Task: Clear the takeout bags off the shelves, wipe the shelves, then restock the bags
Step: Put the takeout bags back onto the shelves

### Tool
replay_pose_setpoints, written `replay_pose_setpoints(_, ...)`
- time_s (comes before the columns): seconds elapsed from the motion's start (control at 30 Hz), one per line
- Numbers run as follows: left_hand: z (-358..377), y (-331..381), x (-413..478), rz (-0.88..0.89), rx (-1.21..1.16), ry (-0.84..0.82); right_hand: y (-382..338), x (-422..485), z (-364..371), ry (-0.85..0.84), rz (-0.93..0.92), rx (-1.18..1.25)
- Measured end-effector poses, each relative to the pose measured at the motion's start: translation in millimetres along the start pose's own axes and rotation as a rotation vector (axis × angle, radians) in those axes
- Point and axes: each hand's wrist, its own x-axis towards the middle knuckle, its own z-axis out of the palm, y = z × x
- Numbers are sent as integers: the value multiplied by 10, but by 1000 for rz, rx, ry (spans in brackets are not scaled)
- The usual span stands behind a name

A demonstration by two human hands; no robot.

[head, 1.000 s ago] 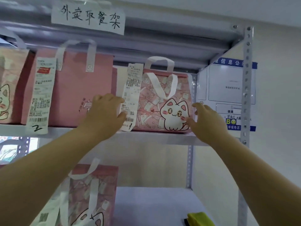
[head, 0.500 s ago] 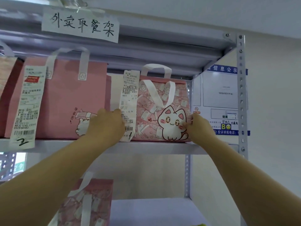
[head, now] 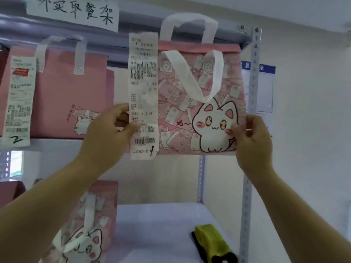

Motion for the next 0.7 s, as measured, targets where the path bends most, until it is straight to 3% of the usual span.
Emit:
replay_pose_setpoints(0.17,-155,251,-491,-39,-72,-27,-59,-362,-437,-12,-34,107)
replay_pose_setpoints(0.4,-305,343,-1251,-175,-166,-134,26,-1021,-857,-211,62,105)
replay_pose_setpoints(0.7,-239,10,-2013,-384,112,-258,464,-1779,-899,-603,337,-111)
